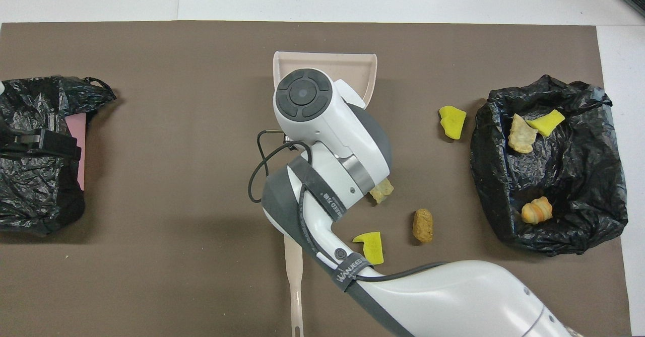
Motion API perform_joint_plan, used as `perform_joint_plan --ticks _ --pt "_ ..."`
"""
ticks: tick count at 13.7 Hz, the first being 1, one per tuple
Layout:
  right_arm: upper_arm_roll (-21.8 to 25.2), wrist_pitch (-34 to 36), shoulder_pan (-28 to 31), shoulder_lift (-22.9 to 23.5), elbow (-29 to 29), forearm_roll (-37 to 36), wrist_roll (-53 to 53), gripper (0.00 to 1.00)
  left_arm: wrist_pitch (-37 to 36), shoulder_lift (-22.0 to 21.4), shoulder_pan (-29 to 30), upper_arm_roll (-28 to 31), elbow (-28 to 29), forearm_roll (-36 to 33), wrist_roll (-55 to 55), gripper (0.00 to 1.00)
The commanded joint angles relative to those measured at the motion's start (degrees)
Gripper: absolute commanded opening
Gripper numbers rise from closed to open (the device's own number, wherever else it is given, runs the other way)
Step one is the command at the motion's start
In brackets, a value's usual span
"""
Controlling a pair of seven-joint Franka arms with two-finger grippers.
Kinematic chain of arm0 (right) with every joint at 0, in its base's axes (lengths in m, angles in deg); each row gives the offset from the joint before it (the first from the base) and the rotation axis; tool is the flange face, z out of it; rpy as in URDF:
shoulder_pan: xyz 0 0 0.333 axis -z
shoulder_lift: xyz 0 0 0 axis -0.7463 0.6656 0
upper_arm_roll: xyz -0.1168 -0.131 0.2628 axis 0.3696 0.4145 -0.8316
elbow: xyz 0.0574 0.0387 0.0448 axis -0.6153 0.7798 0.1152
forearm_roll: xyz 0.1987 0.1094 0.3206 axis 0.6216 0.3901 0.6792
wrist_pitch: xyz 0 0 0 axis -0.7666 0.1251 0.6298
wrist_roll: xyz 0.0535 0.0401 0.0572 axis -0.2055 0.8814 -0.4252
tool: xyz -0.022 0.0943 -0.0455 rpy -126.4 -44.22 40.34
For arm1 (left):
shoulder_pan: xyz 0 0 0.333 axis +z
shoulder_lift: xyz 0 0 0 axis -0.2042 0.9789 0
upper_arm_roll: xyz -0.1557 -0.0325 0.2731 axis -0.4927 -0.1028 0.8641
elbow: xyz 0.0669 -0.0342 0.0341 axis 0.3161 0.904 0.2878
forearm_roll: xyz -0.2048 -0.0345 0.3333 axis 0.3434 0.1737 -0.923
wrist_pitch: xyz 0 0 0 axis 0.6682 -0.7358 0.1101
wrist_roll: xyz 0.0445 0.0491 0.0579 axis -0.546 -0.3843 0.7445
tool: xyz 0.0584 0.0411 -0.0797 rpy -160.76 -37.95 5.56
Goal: Sweep and dump trash in bin
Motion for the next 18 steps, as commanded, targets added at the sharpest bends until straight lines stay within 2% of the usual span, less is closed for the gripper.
perform_joint_plan --ticks 1,6,14,15,18 --pt "-0.08 -1.78 0.05 2.97 -3.52 3.85 0.59 0.00 0.00 -1.19 0.04 0.43 1.02 -1.06 -0.12 1.00" --pt "-0.96 -3.11 -1.62 5.87 -3.51 4.04 -0.20 0.00 0.00 -1.19 0.04 0.52 1.02 -1.06 -0.12 1.00" --pt "-0.96 -1.36 -2.06 5.70 -1.93 4.39 -3.98 0.00 0.44 -1.11 -0.57 0.43 0.93 -0.89 0.06 1.00" --pt "-0.96 -0.48 -1.98 5.78 -2.02 4.30 -4.24 0.01 0.44 -1.02 -0.75 0.43 0.75 -0.89 0.23 1.00" --pt "-0.96 -0.47 -1.98 5.87 -2.02 4.04 -4.68 0.15 0.36 -1.46 -0.93 0.08 0.49 -0.80 -0.29 1.00"
